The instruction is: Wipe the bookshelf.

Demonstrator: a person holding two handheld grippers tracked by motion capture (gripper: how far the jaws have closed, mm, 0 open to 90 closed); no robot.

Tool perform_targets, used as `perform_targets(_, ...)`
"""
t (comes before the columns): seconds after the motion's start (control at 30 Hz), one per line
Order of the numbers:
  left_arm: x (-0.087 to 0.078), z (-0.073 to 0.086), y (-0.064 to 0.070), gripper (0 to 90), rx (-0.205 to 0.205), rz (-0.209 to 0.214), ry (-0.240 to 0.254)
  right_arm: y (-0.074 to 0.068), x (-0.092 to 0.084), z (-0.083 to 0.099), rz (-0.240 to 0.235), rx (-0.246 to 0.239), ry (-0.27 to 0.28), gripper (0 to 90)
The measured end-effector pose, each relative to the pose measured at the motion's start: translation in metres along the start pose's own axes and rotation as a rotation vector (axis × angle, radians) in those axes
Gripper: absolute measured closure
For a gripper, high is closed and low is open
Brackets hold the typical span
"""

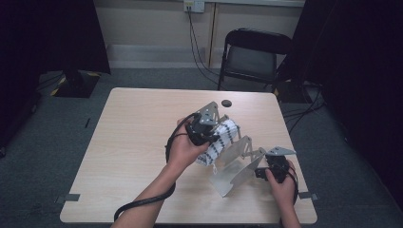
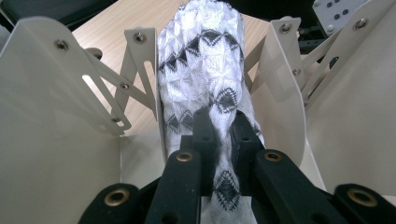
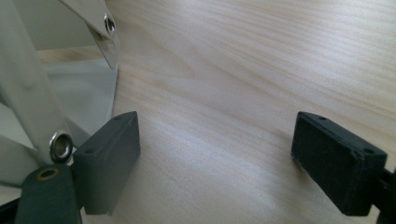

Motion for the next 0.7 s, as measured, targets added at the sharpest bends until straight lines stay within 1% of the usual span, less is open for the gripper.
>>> perform_targets(0.1, 0.007, 0.005, 0.000, 83.8, -0.002, 0.002, -0.018, 0.000, 0.000, 0.000, 0.000, 0.000, 0.000, 15.0)
perform_targets(0.2, 0.017, 0.017, 0.000, 83.7, -0.005, 0.010, -0.057, 0.000, 0.000, 0.000, 0.000, 0.000, 0.002, 15.0)
perform_targets(0.3, 0.028, 0.029, 0.001, 83.7, -0.002, 0.017, -0.076, 0.000, 0.000, 0.000, 0.000, 0.000, 0.000, 15.0)
perform_targets(0.5, 0.046, 0.046, 0.001, 83.4, -0.017, 0.027, -0.100, 0.000, 0.000, 0.000, 0.000, 0.000, 0.000, 15.0)
perform_targets(0.6, 0.053, 0.055, 0.003, 83.4, -0.026, 0.038, -0.125, 0.000, 0.000, 0.000, 0.000, 0.000, 0.000, 15.0)
perform_targets(0.7, 0.059, 0.063, 0.005, 83.4, -0.033, 0.047, -0.138, 0.000, 0.000, 0.000, 0.000, 0.000, 0.000, 15.0)
Point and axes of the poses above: each handheld gripper's, and its own axes: x roughly forward along the jaws, z roughly out of its underside, y roughly to its right, the point moved 7 cm from there along x, roughly forward along the jaws, and after that the axes turned 8 degrees about y, right-handed, at the moved point
